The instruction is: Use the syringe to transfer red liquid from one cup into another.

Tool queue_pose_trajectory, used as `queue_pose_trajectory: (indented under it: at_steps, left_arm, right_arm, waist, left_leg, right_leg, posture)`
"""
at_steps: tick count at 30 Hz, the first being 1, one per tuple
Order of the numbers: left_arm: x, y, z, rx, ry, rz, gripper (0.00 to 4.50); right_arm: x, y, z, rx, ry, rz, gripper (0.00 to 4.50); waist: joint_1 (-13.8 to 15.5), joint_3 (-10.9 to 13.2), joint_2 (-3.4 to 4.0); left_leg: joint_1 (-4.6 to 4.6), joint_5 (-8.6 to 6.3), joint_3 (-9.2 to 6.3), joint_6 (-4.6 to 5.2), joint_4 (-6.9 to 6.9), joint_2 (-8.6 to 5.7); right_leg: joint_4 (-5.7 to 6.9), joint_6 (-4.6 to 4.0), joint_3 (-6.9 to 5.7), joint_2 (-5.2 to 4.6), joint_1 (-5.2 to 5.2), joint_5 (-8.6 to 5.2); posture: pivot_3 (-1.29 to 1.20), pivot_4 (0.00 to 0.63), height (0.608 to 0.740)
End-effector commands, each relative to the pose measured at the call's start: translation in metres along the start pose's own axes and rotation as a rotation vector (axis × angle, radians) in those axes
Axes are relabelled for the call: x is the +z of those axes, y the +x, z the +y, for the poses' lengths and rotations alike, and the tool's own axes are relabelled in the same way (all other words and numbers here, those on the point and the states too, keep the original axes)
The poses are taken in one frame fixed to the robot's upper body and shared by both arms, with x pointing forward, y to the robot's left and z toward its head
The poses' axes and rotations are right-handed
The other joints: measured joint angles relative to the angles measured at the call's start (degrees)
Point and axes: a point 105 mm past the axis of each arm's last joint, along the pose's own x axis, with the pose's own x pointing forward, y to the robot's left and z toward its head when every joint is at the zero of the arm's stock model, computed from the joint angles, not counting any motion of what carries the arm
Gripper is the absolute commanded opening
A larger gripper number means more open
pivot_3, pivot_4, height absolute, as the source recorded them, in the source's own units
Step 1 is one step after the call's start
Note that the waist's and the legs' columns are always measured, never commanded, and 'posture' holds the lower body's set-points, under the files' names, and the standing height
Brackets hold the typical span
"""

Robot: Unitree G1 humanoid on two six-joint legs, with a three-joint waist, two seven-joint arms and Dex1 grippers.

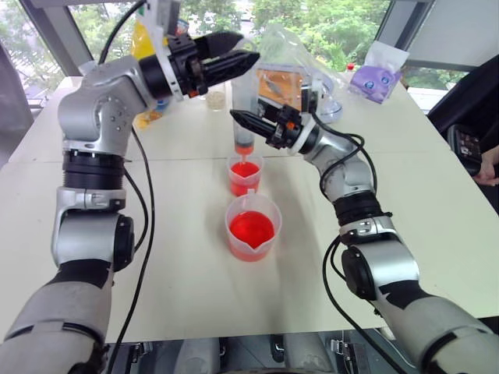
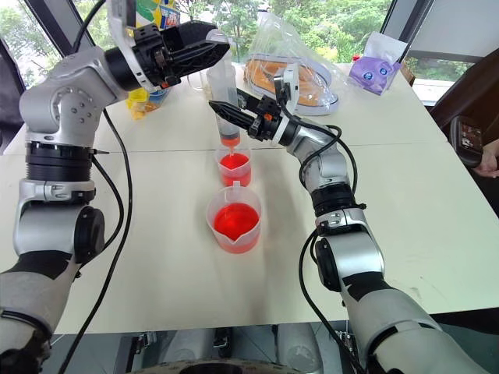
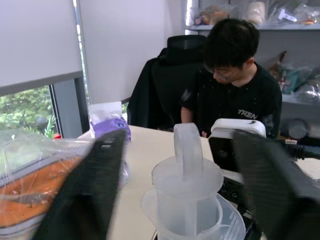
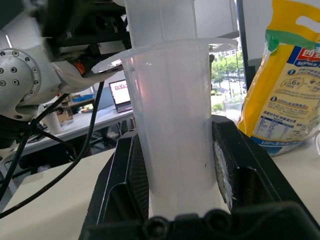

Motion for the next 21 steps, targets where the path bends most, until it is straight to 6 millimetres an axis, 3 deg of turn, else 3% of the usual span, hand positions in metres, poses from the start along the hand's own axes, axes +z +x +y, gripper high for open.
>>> queue_pose_trajectory:
  at_steps: [1, 3, 13, 21]
  left_arm:
    - [0.014, 0.003, -0.004, -0.017, 0.056, -0.028, 1.1]
    - [0.014, 0.003, -0.005, -0.022, 0.055, -0.025, 0.02]
    - [-0.006, -0.004, -0.014, -0.069, 0.065, 0.067, 0.02]
    - [-0.024, -0.01, -0.013, -0.055, 0.053, 0.102, 0.02]
  right_arm:
    - [0.015, 0.006, 0.006, 0.031, -0.045, -0.039, 1.37]
    - [0.015, 0.006, 0.007, 0.034, -0.044, -0.038, 1.37]
    - [0.025, 0.008, 0.006, 0.039, -0.061, -0.055, 1.37]
    - [0.045, 0.007, 0.001, 0.036, -0.094, -0.079, 1.37]
  waist:
    - [0.0, 0.0, 0.0]
    - [0.1, 0.0, 0.0]
    - [0.0, 0.0, 0.0]
    - [0.1, 0.0, 0.0]
  left_leg:
    - [0.0, 0.0, 0.0, 0.0, 0.0, 0.0]
    - [-0.01, -0.01, 0.0, 0.01, 0.0, 0.0]
    - [-0.01, -0.01, -0.02, 0.01, 0.0, 0.01]
    - [-0.01, -0.09, -0.02, 0.15, 0.0, 0.0]
  right_leg:
    - [0.0, 0.0, 0.0, 0.0, 0.0, 0.0]
    - [0.0, 0.0, 0.0, -0.01, 0.0, 0.0]
    - [0.0, 0.0, 0.0, 0.0, 0.0, 0.0]
    - [0.0, 0.0, 0.0, -0.01, 0.0, 0.0]
  posture:
    - [0.0, 0.15, 0.74]
    - [0.0, 0.15, 0.74]
    - [0.0, 0.15, 0.74]
    - [0.0, 0.15, 0.74]
